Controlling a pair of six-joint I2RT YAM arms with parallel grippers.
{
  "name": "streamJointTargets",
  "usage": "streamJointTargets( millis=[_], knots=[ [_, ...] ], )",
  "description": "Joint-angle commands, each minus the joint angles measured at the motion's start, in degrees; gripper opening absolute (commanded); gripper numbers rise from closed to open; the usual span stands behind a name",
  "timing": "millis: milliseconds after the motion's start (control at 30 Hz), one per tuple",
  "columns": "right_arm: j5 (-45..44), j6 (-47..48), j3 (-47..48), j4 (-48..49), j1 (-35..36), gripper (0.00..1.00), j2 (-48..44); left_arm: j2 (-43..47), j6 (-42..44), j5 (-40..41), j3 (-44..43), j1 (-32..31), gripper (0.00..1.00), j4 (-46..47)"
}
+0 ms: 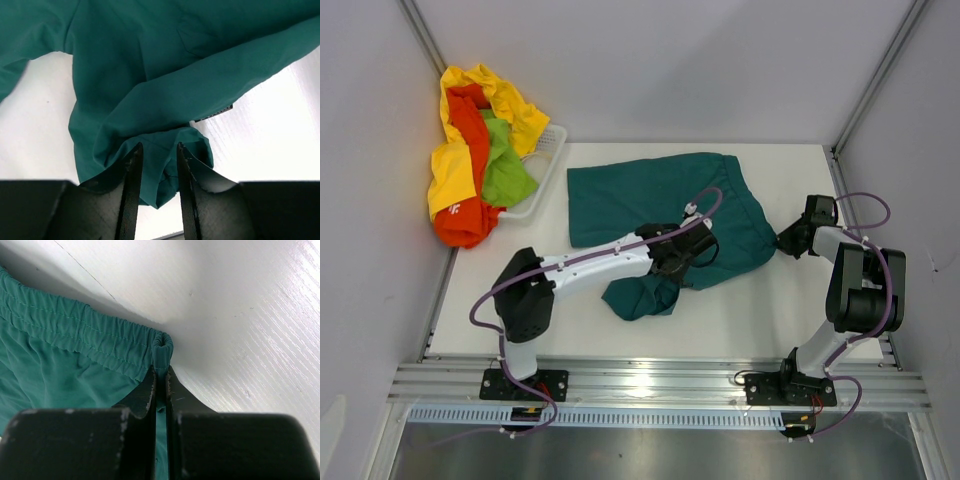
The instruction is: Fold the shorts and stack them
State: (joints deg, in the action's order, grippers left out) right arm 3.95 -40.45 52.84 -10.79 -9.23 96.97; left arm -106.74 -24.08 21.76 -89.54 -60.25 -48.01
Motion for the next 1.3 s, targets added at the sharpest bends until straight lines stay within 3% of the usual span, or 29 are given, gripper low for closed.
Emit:
streamJointTargets(
  millis=[0,133,267,367,400,467,633,833,1000,1267],
  knots=[
    [0.2,0.4,1.4,0.9,-0.3,0.0,-0.1,0.0,2.6,-2.8,1.1,0.1,0.36,1.4],
    [0.0,0.3,1.4,1.0,-0.3,0.0,0.1,1.3,3.2,-4.1,3.1,0.1,0.42,2.4],
    [0.0,0.1,1.3,1.0,-0.3,0.0,0.2,1.3,3.7,-4.2,3.8,0.2,0.4,2.3],
    [-0.3,0.2,1.2,1.0,-0.3,0.0,0.3,0.4,4.0,-4.2,3.8,1.3,0.27,2.0],
    [-0.3,0.2,1.3,1.0,-0.4,0.0,0.2,0.2,4.3,-4.2,3.8,1.4,0.15,1.9],
    [-0.2,0.2,1.4,0.9,-0.5,0.0,0.2,0.0,5.3,-3.7,3.4,1.4,0.0,1.6],
    [-0.3,0.2,2.3,0.4,-0.7,0.0,0.2,3.3,9.2,-3.9,4.5,0.7,0.0,3.0],
    [-0.1,0.1,3.9,-0.2,-1.0,0.0,1.3,13.2,15.4,-16.8,9.7,-0.9,0.0,5.3],
    [-0.9,0.4,5.5,-1.3,-1.3,0.0,2.3,18.3,18.8,-24.4,13.5,-8.2,0.0,5.1],
    [-0.4,0.9,6.3,-1.0,-2.4,0.0,3.9,24.5,19.8,-29.8,22.7,-18.8,0.0,3.6]
  ],
)
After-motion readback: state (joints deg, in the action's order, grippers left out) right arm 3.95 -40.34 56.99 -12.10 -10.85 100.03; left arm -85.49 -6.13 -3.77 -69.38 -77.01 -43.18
